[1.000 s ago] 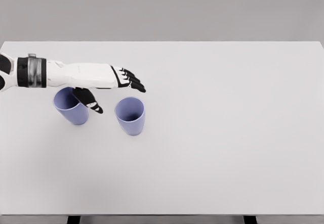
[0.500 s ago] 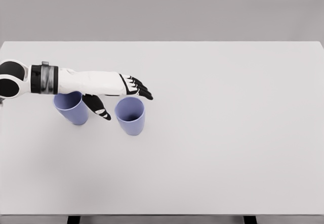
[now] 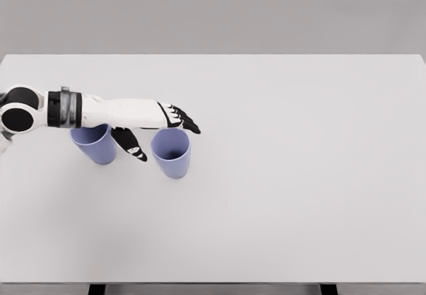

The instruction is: Place the right cup on the left cup with left arm

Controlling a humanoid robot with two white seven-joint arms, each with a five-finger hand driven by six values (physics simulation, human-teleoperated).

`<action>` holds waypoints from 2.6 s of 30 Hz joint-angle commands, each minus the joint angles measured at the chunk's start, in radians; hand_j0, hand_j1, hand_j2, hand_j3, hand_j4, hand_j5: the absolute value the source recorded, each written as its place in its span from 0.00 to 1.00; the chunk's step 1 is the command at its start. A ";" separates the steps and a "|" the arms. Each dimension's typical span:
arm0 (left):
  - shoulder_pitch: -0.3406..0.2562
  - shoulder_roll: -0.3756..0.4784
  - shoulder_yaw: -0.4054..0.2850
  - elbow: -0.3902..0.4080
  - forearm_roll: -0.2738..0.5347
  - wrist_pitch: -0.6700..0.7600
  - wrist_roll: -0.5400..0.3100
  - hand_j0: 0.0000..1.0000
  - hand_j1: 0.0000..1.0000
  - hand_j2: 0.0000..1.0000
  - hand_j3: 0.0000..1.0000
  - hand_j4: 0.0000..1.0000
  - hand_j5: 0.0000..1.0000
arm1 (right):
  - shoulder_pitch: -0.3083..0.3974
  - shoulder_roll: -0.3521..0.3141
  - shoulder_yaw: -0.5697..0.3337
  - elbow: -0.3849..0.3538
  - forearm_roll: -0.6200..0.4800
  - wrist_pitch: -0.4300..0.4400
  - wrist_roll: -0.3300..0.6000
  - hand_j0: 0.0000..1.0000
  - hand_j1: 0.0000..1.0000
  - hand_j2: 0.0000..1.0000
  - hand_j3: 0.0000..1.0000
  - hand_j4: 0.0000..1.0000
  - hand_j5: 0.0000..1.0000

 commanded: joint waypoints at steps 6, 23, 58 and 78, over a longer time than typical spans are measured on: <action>0.002 -0.021 0.003 0.017 -0.014 0.002 0.001 1.00 1.00 1.00 1.00 1.00 1.00 | 0.000 0.000 0.000 0.000 0.000 0.000 0.000 1.00 1.00 1.00 1.00 1.00 1.00; 0.041 -0.041 0.006 0.028 -0.017 0.002 0.003 0.53 0.53 0.53 0.53 0.53 0.53 | 0.000 0.000 0.000 0.000 0.000 0.000 0.000 1.00 1.00 1.00 1.00 1.00 1.00; -0.121 0.477 0.063 -0.192 0.306 0.002 -0.008 0.50 0.50 0.50 0.50 0.50 0.50 | 0.000 0.000 0.000 0.000 0.001 0.000 0.000 1.00 1.00 1.00 1.00 1.00 1.00; -0.106 0.411 0.033 -0.061 0.291 0.002 -0.031 0.50 0.50 0.50 0.50 0.50 0.50 | 0.000 0.000 0.000 0.000 0.000 0.000 0.000 1.00 1.00 1.00 1.00 1.00 1.00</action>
